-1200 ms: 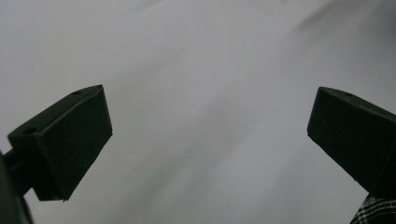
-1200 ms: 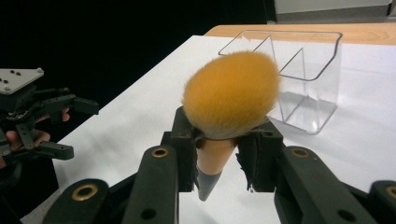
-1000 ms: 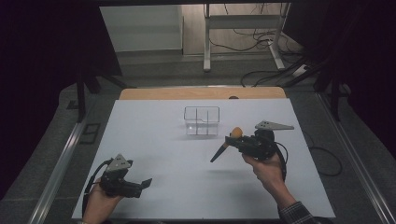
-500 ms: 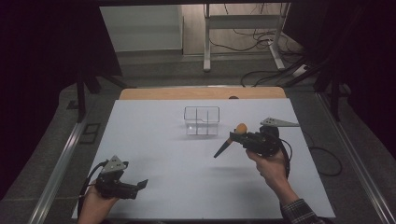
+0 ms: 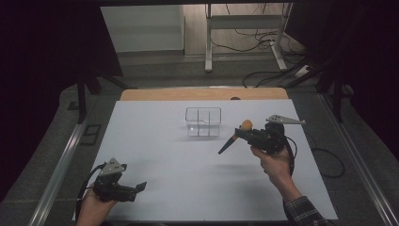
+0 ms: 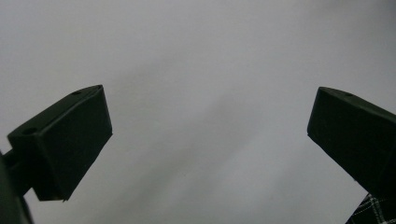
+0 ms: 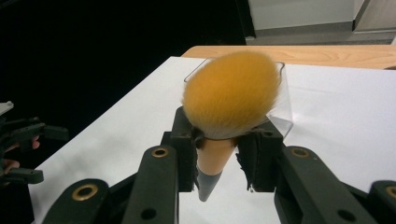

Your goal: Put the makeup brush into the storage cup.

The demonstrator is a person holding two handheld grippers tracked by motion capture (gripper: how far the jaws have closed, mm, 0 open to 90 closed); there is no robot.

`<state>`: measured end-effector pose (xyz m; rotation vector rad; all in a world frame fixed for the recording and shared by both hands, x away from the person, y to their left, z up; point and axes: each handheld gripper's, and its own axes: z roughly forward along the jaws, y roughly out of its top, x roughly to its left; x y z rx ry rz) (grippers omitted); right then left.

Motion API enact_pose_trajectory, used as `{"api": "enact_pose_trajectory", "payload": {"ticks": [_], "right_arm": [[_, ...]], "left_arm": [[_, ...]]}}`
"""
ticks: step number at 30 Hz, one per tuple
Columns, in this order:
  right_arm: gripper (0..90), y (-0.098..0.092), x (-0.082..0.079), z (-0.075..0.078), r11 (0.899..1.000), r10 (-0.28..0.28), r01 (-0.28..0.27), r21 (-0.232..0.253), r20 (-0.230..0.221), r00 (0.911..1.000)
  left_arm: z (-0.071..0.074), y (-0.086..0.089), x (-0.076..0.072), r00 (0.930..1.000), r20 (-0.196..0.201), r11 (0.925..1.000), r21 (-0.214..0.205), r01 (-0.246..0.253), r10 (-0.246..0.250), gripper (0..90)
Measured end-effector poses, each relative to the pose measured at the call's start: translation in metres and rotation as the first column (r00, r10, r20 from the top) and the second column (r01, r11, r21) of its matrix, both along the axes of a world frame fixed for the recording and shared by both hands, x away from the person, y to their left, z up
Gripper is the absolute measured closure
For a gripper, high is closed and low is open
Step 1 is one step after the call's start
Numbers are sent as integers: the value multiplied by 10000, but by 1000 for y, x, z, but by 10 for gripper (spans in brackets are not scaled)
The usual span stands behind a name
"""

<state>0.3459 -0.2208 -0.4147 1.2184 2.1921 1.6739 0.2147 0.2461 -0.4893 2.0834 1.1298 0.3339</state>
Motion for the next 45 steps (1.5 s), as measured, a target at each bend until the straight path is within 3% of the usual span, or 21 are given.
{"api": "enact_pose_trajectory", "payload": {"ticks": [11,26,45], "right_arm": [[688,-5,12,5,9996,-271,271,33,139,9995],[688,-7,29,13,9979,-606,598,235,350,9975],[688,-7,41,29,9954,-892,865,415,694,9936]], "left_arm": [[-2,5,-4,9998,-88,9999,10,-154,155,5],[-7,11,-8,9992,-269,9983,514,-275,289,5],[-8,10,-7,9990,-369,9982,548,-229,250,5]]}}
